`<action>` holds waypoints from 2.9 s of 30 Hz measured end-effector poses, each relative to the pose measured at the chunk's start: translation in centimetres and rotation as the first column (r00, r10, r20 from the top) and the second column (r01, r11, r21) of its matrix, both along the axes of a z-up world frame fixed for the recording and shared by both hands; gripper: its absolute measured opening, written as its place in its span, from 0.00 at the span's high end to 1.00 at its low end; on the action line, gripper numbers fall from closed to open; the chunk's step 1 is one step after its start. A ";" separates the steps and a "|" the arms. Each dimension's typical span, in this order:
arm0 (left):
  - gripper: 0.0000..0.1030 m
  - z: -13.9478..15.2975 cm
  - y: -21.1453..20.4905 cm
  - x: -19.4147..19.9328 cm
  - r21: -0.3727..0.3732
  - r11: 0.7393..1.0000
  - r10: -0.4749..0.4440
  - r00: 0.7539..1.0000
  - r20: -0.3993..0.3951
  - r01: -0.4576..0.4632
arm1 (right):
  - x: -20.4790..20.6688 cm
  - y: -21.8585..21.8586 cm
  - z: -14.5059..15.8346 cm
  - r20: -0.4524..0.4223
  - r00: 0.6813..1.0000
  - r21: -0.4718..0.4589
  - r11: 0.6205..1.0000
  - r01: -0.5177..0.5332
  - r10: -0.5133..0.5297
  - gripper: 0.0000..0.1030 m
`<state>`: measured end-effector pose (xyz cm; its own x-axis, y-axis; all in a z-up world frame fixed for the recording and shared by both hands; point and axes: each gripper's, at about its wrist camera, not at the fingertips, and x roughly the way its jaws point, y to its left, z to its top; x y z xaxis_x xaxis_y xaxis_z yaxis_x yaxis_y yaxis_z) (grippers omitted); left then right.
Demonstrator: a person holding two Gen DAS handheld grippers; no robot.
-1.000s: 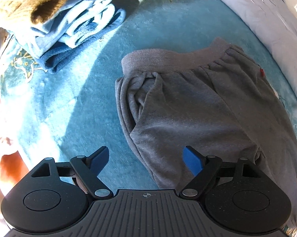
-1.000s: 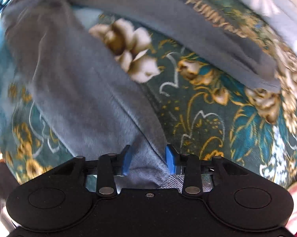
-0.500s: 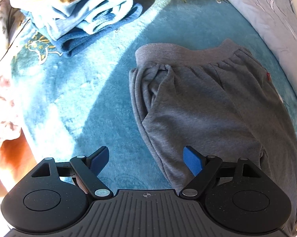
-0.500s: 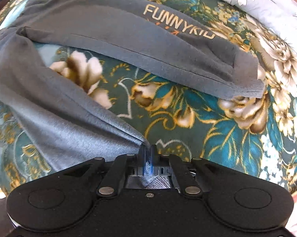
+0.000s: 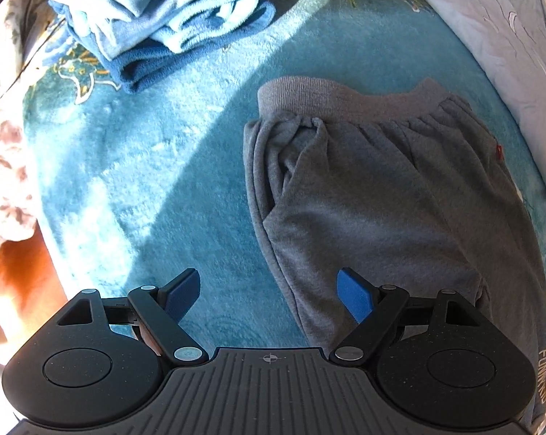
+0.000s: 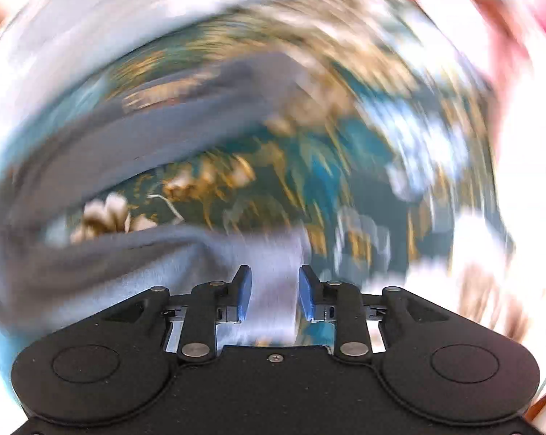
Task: Fold clothes
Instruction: 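Grasp the pant-leg cuff with the right tool and lift it, then grasp the waistband edge with the left tool and fold it over while the right tool holds the cuff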
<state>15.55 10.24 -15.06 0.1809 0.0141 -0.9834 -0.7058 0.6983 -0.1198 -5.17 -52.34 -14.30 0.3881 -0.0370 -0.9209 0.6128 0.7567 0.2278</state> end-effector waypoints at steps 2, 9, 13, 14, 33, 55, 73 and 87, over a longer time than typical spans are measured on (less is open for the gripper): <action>0.21 -0.1 -0.2 0.0 -0.003 1.000 -0.005 1.000 -0.006 0.005 | -1.6 0.6 -1.7 0.007 0.994 0.086 0.991 0.106 -0.107 0.71; 0.21 0.3 0.1 0.3 0.015 0.999 -0.041 0.999 -0.007 0.041 | -2.1 3.1 -6.2 0.011 0.938 0.248 0.910 0.332 -0.345 0.67; 0.21 0.6 0.6 0.1 0.015 0.999 -0.031 1.000 -0.001 0.031 | -1.9 3.5 -7.4 0.013 0.892 0.283 0.857 0.430 -0.451 0.67; 0.20 0.6 0.8 0.1 0.014 0.999 -0.029 1.000 0.000 0.029 | -2.0 3.6 -7.6 0.025 0.869 0.303 0.832 0.464 -0.494 0.67; 0.20 0.2 1.7 -1.3 0.002 1.000 -0.008 1.000 -0.018 0.008 | -1.1 3.8 -8.8 0.052 0.806 0.308 0.777 0.549 -0.590 0.65; 0.20 -1.3 2.3 -1.4 -0.073 0.997 0.004 0.999 0.052 0.000 | -4.5 3.3 -5.8 0.023 0.774 0.234 0.756 0.612 -0.633 0.93; 0.81 -5.1 2.9 3.6 -0.117 0.988 -0.087 0.989 0.119 0.101 | -3.0 2.9 -5.4 -0.017 0.809 0.196 0.792 0.579 -0.587 0.91; 0.92 0.3 3.0 3.6 -0.094 0.991 -0.078 0.983 0.169 0.094 | -3.5 3.3 -1.2 0.039 0.808 0.191 0.798 0.572 -0.588 0.94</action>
